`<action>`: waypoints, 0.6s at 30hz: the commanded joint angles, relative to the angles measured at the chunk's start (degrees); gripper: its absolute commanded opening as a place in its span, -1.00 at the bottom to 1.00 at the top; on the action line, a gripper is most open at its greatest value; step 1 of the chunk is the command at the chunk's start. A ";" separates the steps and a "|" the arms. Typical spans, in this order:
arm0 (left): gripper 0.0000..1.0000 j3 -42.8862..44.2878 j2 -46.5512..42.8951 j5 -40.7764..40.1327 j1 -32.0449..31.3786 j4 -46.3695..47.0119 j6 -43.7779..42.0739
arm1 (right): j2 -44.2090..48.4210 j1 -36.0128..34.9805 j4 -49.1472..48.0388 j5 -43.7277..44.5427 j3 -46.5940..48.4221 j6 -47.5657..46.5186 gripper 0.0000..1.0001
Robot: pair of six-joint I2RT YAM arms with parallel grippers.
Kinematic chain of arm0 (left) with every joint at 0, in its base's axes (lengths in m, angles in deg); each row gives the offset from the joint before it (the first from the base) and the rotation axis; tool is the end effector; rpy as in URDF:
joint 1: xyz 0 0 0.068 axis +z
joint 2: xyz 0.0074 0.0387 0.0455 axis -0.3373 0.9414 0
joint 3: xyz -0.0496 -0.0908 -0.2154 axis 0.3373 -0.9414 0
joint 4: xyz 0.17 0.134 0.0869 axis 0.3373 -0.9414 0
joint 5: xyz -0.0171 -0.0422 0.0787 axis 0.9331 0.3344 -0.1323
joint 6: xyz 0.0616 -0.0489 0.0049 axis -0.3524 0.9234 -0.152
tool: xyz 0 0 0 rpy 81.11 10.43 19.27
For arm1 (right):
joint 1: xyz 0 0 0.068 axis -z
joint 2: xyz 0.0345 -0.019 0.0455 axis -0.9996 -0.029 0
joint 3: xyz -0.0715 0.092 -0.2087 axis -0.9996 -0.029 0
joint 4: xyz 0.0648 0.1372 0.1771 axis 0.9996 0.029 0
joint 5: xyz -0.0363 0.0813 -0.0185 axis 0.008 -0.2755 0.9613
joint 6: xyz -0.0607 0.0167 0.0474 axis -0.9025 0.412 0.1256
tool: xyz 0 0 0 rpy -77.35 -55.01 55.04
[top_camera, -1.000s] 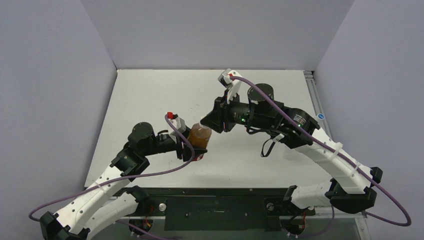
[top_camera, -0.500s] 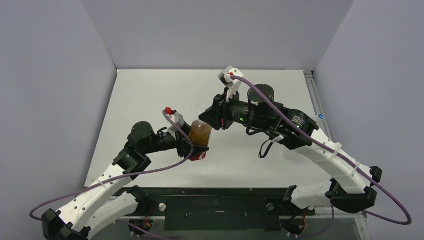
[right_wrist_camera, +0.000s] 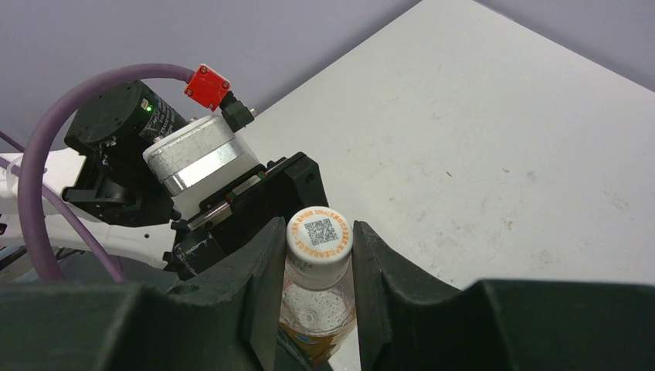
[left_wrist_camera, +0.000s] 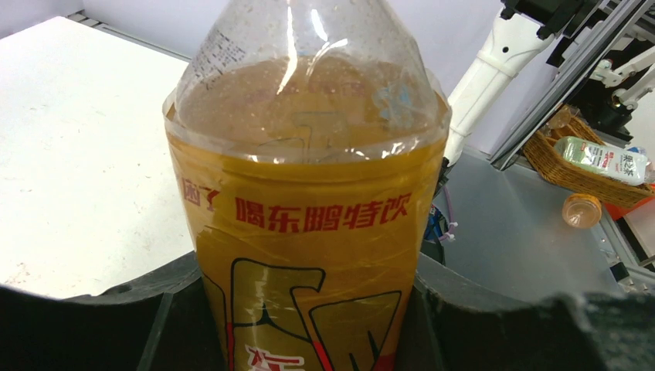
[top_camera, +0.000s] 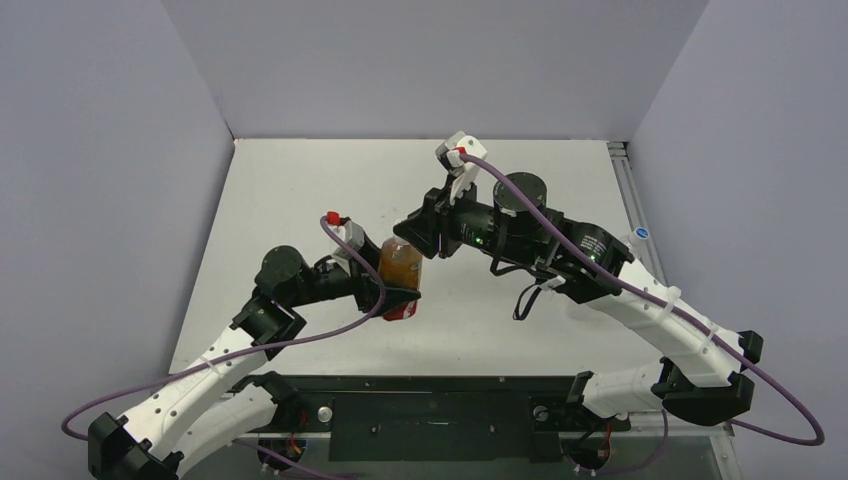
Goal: Screw on the bottle caps
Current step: Screw the bottle cap onto the plastic bottle.
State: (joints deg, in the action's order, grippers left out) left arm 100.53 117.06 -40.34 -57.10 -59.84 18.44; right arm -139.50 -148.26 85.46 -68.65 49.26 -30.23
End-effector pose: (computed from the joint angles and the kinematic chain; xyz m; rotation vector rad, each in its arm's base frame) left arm 0.1395 -0.1622 0.3184 0.8358 1.4179 -1.3217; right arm 0.1305 0.2387 0.4391 -0.7471 1.7518 1.0527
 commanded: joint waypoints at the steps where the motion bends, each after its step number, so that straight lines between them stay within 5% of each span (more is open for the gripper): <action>1: -1.00 1.13 0.12 1.34 0.02 10.69 3.37 | -1.96 -2.76 1.72 -4.11 -2.94 -1.02 -1.00; 11: -1.00 1.76 1.01 2.33 0.59 12.43 4.21 | -0.05 -4.17 -2.08 -1.13 -6.79 -2.97 -1.00; 18: -1.00 4.13 0.45 -1.65 0.65 3.80 -4.75 | -0.65 -4.32 -1.02 -0.84 -6.38 -2.82 -0.99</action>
State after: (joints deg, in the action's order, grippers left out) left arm 99.83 118.40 -38.94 -56.38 -57.44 19.11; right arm -137.89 -150.14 79.08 -65.37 44.17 -32.73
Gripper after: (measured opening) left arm 0.510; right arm 0.295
